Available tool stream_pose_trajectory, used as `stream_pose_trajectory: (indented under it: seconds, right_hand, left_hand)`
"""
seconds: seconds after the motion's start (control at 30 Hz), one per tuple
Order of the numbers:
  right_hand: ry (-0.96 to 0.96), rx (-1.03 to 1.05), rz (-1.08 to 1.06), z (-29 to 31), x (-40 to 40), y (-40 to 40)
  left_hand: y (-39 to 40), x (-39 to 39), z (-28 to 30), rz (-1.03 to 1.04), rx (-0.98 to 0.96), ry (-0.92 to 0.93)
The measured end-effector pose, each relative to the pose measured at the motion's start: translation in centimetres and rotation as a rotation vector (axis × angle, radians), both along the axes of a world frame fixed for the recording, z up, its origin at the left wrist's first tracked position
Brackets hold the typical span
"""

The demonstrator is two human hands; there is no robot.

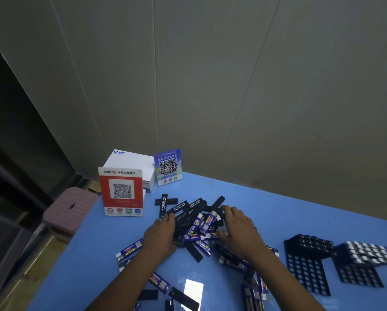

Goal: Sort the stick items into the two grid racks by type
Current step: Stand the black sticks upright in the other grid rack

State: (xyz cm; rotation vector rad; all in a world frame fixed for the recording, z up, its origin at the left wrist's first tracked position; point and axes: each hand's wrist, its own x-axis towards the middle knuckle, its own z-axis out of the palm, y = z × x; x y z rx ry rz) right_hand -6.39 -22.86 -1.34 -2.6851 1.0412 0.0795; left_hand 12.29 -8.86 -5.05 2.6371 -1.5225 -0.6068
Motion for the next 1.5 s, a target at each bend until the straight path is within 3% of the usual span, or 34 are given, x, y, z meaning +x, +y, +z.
stream_pose_trajectory:
  seconds: [0.63,1.0,1.33,1.5]
  right_hand:
    - [-0.015,0.033,0.019,0.3,0.3,1.8]
    - [-0.097,0.042,0.029,1.3,0.0,2.6]
    - [-0.326,0.224,-0.059,3.0,-4.5,1.2]
    - [-0.498,0.421,-0.15,3.9,-8.5,0.2]
  left_hand:
    - [3.8,1.8,1.5,0.108,-0.104,0.073]
    - [4.4,0.7,2.5,0.138,-0.313,0.211]
    - [1.4,-4.9,4.4,0.073,-0.43,0.343]
    - [-0.6,-9.6,5.0,0.039,-0.436,0.366]
